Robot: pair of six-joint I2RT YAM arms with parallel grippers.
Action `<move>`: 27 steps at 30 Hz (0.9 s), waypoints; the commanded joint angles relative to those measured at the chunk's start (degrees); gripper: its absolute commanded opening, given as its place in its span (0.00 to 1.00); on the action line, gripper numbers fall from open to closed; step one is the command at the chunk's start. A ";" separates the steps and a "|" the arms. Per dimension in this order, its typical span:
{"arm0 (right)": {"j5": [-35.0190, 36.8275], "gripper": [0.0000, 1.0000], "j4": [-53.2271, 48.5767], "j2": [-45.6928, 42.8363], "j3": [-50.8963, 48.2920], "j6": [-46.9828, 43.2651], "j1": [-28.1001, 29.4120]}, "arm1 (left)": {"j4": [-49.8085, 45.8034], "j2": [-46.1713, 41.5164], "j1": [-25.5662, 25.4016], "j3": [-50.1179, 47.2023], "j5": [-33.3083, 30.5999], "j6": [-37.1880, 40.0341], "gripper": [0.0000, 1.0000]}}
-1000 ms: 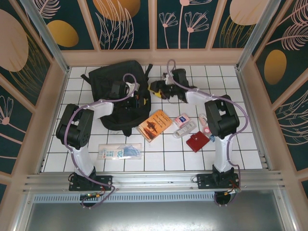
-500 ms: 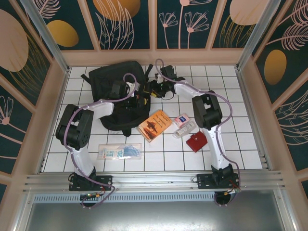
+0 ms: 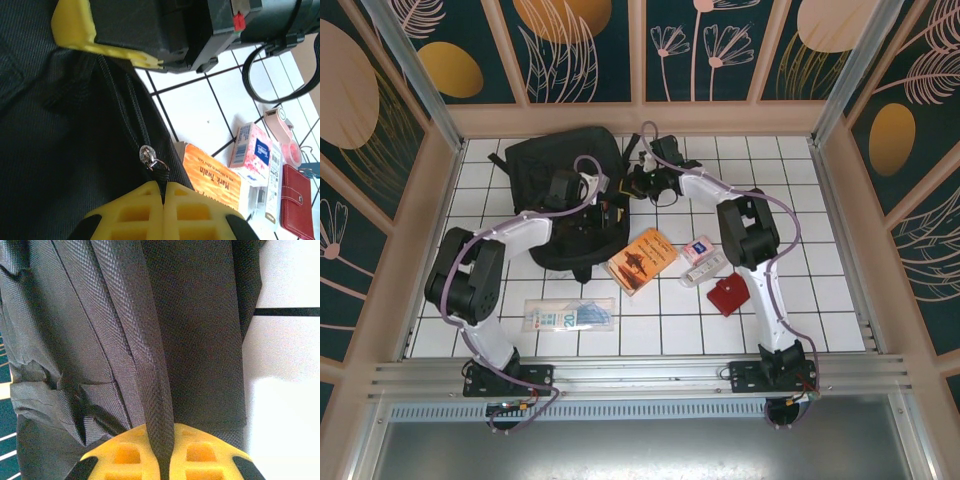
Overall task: Pack the student bag
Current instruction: Unzip the student bag at the top-center of the table.
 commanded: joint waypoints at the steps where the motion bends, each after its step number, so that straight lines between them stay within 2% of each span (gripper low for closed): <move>1: 4.19 0.00 1.21 -3.09 -1.11 1.86 -2.20 | -1.60 -4.21 -0.40 -1.63 -0.03 0.30 0.00; 12: 4.30 0.00 2.13 -5.04 -2.73 2.34 -4.64 | -2.77 -8.03 -1.95 -6.15 0.38 -0.68 0.00; 22: 4.43 0.00 -0.74 -6.13 -2.59 -1.66 -6.75 | -7.97 -12.00 -1.97 -7.92 -3.25 1.29 0.00; 27: 2.81 0.00 -0.17 -6.80 -3.61 -2.50 -7.93 | -9.51 -12.91 -1.97 -9.12 -3.07 1.96 0.00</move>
